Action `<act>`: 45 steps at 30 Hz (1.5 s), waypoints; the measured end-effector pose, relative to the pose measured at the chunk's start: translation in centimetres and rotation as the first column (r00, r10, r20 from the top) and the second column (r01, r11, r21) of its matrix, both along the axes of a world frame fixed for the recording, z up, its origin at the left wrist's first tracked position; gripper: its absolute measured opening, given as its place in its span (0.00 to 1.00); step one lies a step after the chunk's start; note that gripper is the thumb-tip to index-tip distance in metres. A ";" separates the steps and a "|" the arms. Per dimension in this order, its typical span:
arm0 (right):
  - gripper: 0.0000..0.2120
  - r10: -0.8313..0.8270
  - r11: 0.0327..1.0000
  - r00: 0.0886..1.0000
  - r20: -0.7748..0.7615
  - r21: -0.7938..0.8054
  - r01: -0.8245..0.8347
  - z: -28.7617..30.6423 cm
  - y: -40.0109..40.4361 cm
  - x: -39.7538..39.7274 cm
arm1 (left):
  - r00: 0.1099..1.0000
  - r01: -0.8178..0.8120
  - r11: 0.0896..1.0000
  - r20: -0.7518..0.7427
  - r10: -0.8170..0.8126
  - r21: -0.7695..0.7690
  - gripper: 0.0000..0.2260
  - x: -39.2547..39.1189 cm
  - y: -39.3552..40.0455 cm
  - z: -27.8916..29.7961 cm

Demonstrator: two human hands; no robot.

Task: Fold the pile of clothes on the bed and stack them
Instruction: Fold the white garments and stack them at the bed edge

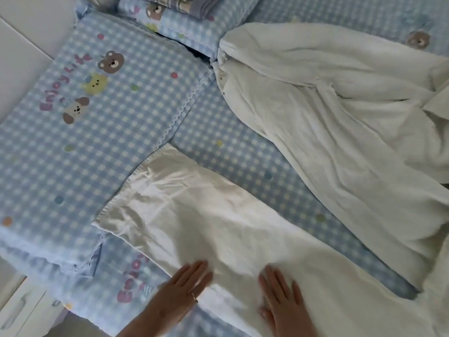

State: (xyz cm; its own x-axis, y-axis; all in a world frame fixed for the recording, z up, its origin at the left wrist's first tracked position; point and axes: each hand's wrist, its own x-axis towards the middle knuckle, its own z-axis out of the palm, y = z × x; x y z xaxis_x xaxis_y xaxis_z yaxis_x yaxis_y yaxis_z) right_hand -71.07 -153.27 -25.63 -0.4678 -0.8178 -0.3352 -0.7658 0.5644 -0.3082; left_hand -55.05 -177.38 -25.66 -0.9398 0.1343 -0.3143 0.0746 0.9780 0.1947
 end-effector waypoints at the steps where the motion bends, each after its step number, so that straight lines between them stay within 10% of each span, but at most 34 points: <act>1: 0.39 0.022 1.000 1.000 0.009 0.017 -0.022 -0.3 0.1 -0.3 | 0.998 -0.056 0.998 -0.004 0.056 0.019 0.41 -0.6 -0.3 0.0; 9: 0.27 -0.144 0.990 0.987 -0.065 -0.011 0.143 -0.4 -1.5 -3.3 | 0.984 -0.145 0.989 -0.103 0.147 0.019 0.17 2.5 -1.1 0.7; 15: 0.28 -0.180 0.981 0.984 -0.017 0.071 0.181 -0.2 -0.6 -4.1 | 0.922 -0.368 0.916 -0.067 0.382 0.161 0.37 2.1 4.6 1.0; 19: 0.25 -0.105 0.993 0.994 -0.034 0.056 0.107 -0.7 5.7 -1.7 | 0.983 -0.176 0.981 -0.044 0.180 0.078 0.35 -0.9 11.8 -0.3; 24: 0.28 -0.383 0.897 0.919 -0.096 0.196 0.395 1.4 19.8 -2.0 | 0.956 -0.211 0.972 -0.184 0.228 0.104 0.30 -2.5 18.6 -0.9; 30: 0.41 -0.449 0.856 0.892 -0.043 0.265 0.444 4.7 35.5 4.0 | 0.926 0.251 0.965 -0.310 -0.217 0.076 0.21 -4.8 30.8 -0.7; 35: 0.33 -0.426 0.883 0.902 -0.068 0.186 0.431 5.0 42.6 5.4 | 0.969 0.236 0.967 -0.097 -0.226 0.101 0.41 -7.5 31.9 -0.8; 45: 0.31 -0.476 0.872 0.874 -0.099 0.078 0.484 8.1 51.2 6.0 | 0.904 0.405 0.903 0.083 -0.418 0.144 0.40 -3.6 30.7 1.4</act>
State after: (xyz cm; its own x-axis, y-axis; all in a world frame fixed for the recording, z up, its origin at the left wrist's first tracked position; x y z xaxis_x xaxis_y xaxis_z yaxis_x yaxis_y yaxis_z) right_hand -65.08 -102.09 -17.54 -0.8210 -0.4509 -0.3501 -0.4112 0.8925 -0.1852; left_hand -58.63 -146.68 -24.28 -0.7532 0.5448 -0.3686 0.4370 0.8333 0.3387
